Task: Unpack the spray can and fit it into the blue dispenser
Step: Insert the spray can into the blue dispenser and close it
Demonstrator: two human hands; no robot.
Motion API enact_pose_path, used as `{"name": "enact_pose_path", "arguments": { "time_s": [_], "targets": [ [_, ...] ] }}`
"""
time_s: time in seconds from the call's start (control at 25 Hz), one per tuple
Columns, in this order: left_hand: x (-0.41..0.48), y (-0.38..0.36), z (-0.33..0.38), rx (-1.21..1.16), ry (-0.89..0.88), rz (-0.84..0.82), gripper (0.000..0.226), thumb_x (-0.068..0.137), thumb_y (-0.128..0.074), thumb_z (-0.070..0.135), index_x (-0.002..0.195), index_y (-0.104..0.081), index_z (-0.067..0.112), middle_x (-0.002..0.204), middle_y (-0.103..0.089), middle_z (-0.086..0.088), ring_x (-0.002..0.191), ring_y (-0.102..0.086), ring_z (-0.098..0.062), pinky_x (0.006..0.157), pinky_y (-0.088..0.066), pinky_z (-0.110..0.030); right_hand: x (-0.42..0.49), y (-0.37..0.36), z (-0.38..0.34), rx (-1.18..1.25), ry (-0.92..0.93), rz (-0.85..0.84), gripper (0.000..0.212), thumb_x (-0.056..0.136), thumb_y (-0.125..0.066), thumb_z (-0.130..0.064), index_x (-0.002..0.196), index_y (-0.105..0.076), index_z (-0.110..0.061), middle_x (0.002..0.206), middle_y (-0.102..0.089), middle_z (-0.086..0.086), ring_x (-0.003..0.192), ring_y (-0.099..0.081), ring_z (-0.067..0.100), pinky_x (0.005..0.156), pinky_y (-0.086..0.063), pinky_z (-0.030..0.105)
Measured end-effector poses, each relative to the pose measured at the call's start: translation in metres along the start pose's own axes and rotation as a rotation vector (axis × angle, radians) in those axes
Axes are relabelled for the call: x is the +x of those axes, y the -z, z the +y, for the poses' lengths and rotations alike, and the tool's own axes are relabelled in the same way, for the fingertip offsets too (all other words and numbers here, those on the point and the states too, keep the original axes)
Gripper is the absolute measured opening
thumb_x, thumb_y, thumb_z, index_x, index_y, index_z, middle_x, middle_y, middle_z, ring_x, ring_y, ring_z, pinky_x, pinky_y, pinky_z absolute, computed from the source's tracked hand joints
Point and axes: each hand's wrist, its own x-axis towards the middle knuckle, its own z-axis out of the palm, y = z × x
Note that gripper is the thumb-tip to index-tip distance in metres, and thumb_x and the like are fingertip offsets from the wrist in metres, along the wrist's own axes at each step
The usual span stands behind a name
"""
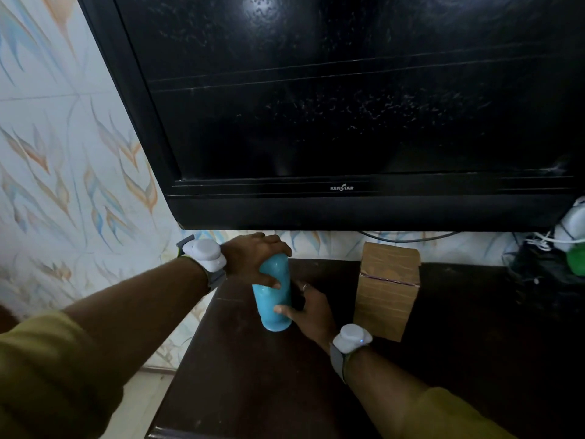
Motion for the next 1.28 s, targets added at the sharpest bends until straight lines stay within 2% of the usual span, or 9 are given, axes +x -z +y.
{"name": "enact_pose_path", "arguments": {
  "time_s": [0.16, 0.28, 0.44, 0.6, 0.8, 0.92, 0.96, 1.12, 1.28],
  "targets": [
    [0.002, -0.013, 0.004, -0.025, 0.062, 0.116, 0.071, 0.073, -0.061, 0.071, 0.133, -0.041, 0.039, 0.129, -0.053, 0.005, 0.108, -0.054, -0.025, 0.086, -0.052, -0.041, -0.011, -0.019, 0.002, 0.059, -0.005, 0.111, 0.069, 0.073, -0.078, -0.044, 0.135, -0.052, -0.028, 0.130, -0.064, -0.004, 0.121, -0.061, 0.012, 0.099, -0.054, 0.039],
    [0.000, -0.019, 0.008, -0.037, 0.115, 0.181, 0.073, 0.071, -0.061, 0.072, 0.133, -0.042, 0.040, 0.128, -0.055, 0.005, 0.106, -0.056, -0.026, 0.086, -0.052, -0.041, -0.012, -0.025, -0.005, 0.105, -0.002, 0.187, 0.063, 0.071, -0.081, -0.044, 0.125, -0.052, -0.031, 0.126, -0.063, -0.005, 0.117, -0.062, 0.011, 0.097, -0.055, 0.042],
    [0.001, -0.019, 0.007, -0.074, 0.135, 0.144, 0.073, 0.070, -0.060, 0.072, 0.133, -0.040, 0.040, 0.129, -0.053, 0.005, 0.108, -0.054, -0.025, 0.088, -0.052, -0.043, -0.013, -0.026, -0.025, 0.151, -0.027, 0.204, 0.052, 0.071, -0.082, -0.034, 0.110, -0.049, -0.043, 0.119, -0.063, -0.002, 0.112, -0.062, 0.014, 0.096, -0.054, 0.043],
    [0.005, -0.015, 0.004, -0.102, 0.139, 0.094, 0.072, 0.072, -0.063, 0.070, 0.134, -0.040, 0.040, 0.131, -0.051, 0.004, 0.110, -0.053, -0.025, 0.091, -0.051, -0.043, -0.010, -0.024, -0.036, 0.290, -0.154, 0.107, 0.059, 0.079, -0.078, -0.002, 0.126, -0.046, -0.019, 0.125, -0.053, 0.001, 0.116, -0.054, 0.017, 0.099, -0.047, 0.032],
    [0.010, -0.013, 0.005, -0.098, 0.129, 0.069, 0.073, 0.072, -0.065, 0.069, 0.133, -0.040, 0.038, 0.132, -0.050, 0.004, 0.112, -0.052, -0.025, 0.092, -0.050, -0.045, -0.014, -0.017, -0.036, 0.211, -0.121, 0.095, 0.065, 0.077, -0.079, -0.006, 0.129, -0.044, -0.021, 0.128, -0.055, -0.001, 0.116, -0.055, 0.012, 0.100, -0.047, 0.026],
    [0.010, -0.015, 0.003, -0.104, 0.121, 0.075, 0.073, 0.072, -0.065, 0.068, 0.133, -0.039, 0.039, 0.132, -0.050, 0.004, 0.112, -0.052, -0.025, 0.091, -0.050, -0.044, -0.013, -0.011, -0.041, 0.248, -0.148, 0.076, 0.057, 0.079, -0.076, 0.000, 0.126, -0.048, -0.016, 0.127, -0.059, 0.003, 0.112, -0.057, 0.010, 0.091, -0.046, 0.012],
    [0.010, -0.016, 0.002, -0.109, 0.120, 0.078, 0.072, 0.072, -0.065, 0.068, 0.133, -0.039, 0.039, 0.132, -0.050, 0.004, 0.111, -0.052, -0.025, 0.091, -0.050, -0.044, -0.012, -0.010, -0.043, 0.285, -0.167, 0.082, 0.054, 0.079, -0.075, 0.002, 0.123, -0.050, -0.017, 0.126, -0.060, 0.005, 0.112, -0.059, 0.012, 0.090, -0.047, 0.014],
    [0.011, -0.015, 0.003, -0.109, 0.117, 0.086, 0.074, 0.072, -0.067, 0.067, 0.133, -0.041, 0.037, 0.132, -0.051, 0.004, 0.111, -0.052, -0.024, 0.091, -0.050, -0.043, -0.010, -0.012, -0.056, 0.468, -0.342, 0.119, 0.051, 0.079, -0.073, 0.003, 0.122, -0.054, -0.016, 0.123, -0.061, 0.008, 0.114, -0.060, 0.025, 0.101, -0.050, 0.042],
    [0.010, -0.014, 0.003, -0.085, 0.105, 0.075, 0.072, 0.073, -0.072, 0.057, 0.134, -0.042, 0.034, 0.131, -0.050, 0.001, 0.110, -0.052, -0.026, 0.088, -0.049, -0.040, -0.006, -0.009, -0.065, 0.685, -0.443, 0.028, 0.048, 0.074, -0.059, 0.007, 0.117, -0.061, -0.015, 0.113, -0.068, 0.011, 0.103, -0.064, 0.028, 0.078, -0.052, 0.036]
  ]
}}
